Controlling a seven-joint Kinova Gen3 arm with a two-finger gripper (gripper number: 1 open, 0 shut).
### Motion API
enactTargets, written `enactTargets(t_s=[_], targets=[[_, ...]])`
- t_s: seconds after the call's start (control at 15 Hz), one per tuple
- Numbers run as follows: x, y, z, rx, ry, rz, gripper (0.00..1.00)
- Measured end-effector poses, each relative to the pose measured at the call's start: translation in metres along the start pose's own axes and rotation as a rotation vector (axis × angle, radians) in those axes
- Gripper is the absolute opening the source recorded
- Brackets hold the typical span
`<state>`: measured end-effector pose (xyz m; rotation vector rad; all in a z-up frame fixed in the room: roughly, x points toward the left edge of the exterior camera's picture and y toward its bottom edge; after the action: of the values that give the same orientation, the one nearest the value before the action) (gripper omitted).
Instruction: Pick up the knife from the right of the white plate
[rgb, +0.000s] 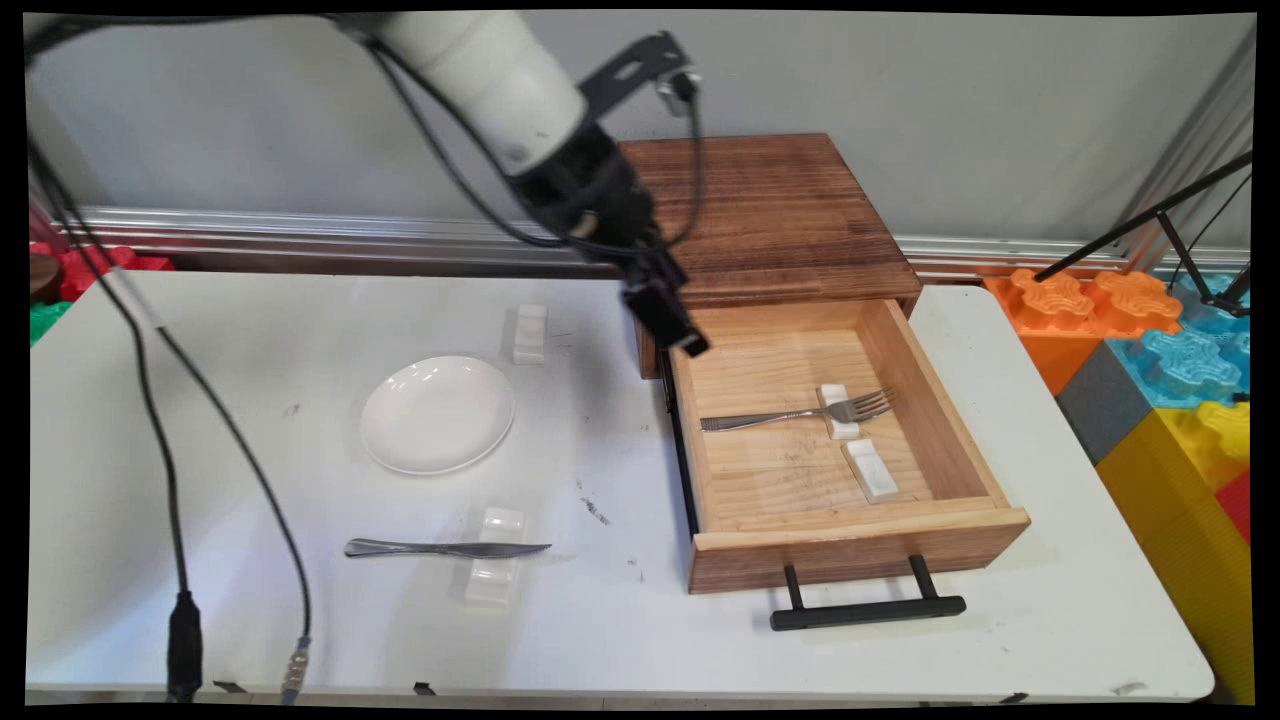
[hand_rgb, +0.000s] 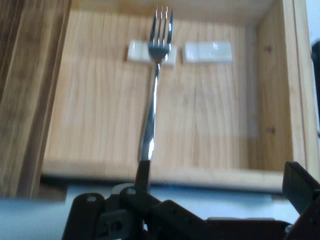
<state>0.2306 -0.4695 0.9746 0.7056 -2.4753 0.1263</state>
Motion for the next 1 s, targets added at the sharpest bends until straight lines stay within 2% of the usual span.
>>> enactTargets(t_s=[0.4, 0.73, 1.0], targets=[[-0.067, -0.011, -0.06, -0.02, -0.056, -0.002, 1.0], [-0.123, -0.018, -0.09, -0.06, -0.086, -0.008, 1.0], [-0.166, -0.017, -0.106, -0.076, -0.117, -0.019, 1.0]])
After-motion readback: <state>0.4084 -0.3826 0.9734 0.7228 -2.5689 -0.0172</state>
